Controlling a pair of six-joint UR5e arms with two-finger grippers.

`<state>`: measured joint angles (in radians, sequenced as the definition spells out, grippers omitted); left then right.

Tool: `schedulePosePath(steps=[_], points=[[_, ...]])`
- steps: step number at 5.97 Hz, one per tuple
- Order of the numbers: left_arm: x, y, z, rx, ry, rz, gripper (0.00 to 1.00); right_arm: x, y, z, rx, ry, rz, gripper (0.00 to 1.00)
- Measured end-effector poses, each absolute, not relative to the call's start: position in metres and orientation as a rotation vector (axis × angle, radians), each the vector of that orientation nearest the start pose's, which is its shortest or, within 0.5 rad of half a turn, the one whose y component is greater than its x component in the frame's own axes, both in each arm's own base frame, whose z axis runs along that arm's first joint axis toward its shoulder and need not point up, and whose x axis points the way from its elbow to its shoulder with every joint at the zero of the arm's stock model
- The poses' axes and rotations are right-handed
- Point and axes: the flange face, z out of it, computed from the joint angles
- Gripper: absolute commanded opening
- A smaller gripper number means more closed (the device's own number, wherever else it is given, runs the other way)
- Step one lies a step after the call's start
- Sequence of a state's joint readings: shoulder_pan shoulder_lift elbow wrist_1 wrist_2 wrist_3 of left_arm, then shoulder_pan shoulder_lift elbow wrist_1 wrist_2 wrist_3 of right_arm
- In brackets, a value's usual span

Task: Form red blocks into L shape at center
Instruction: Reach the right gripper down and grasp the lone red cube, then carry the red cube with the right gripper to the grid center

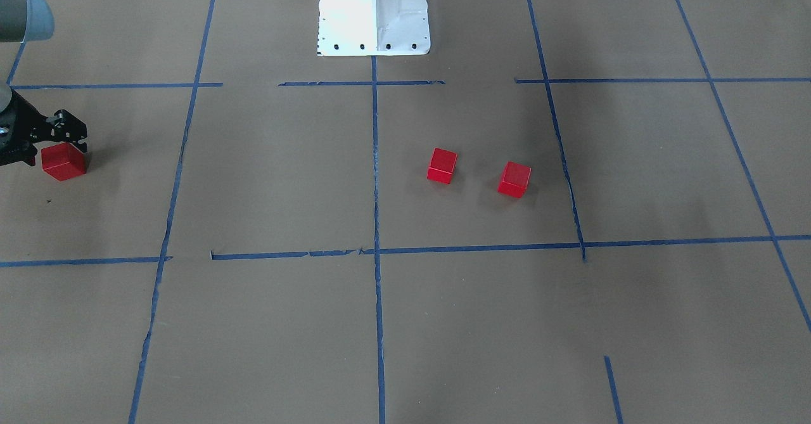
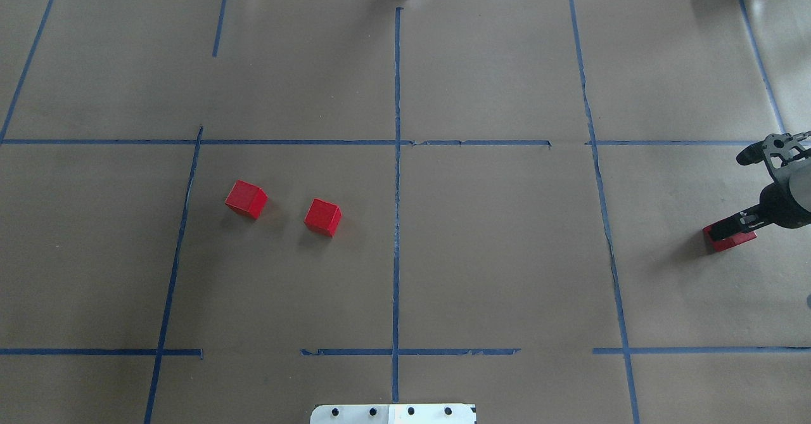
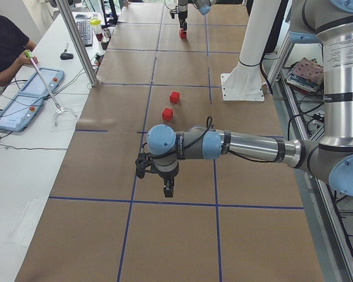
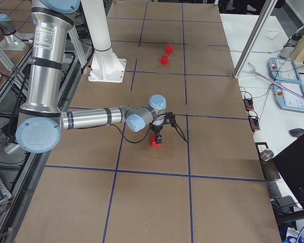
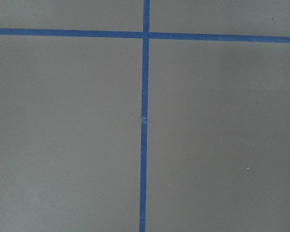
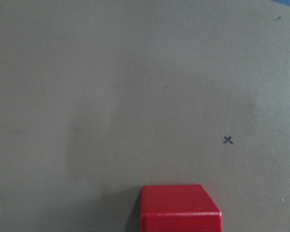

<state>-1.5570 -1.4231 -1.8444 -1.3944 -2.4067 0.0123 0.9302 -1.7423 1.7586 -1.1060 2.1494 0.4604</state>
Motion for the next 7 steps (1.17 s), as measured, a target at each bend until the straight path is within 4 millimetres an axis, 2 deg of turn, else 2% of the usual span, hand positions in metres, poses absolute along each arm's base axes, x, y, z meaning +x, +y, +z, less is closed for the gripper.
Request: schedulePosePath(steps=[1,2,3,4,5,7], points=[[-0.054,-0.423,0.605,-0.047,0.836,0.004,1.00,-0.206,-0.405,0.610,0.102,-0.717,-0.333,0.91],[-0.054,-0.423,0.605,-0.046,0.836,0.005,1.00,-0.209,-0.405,0.613,0.101,-0.713,-0.345,0.57],[-0.054,-0.423,0.605,-0.046,0.836,0.006,1.00,-0.212,-0.408,0.614,0.101,-0.712,-0.349,0.12],[-0.054,-0.423,0.606,-0.045,0.836,0.009,1.00,-0.215,-0.412,0.611,0.105,-0.718,-0.351,0.00],[-0.054,-0.422,0.606,-0.045,0.836,0.010,1.00,-0.219,-0.416,0.601,0.119,-0.731,-0.351,0.00],[-0.054,-0.422,0.605,-0.044,0.845,0.010,1.00,-0.229,-0.419,0.558,0.133,-0.795,-0.313,0.00]])
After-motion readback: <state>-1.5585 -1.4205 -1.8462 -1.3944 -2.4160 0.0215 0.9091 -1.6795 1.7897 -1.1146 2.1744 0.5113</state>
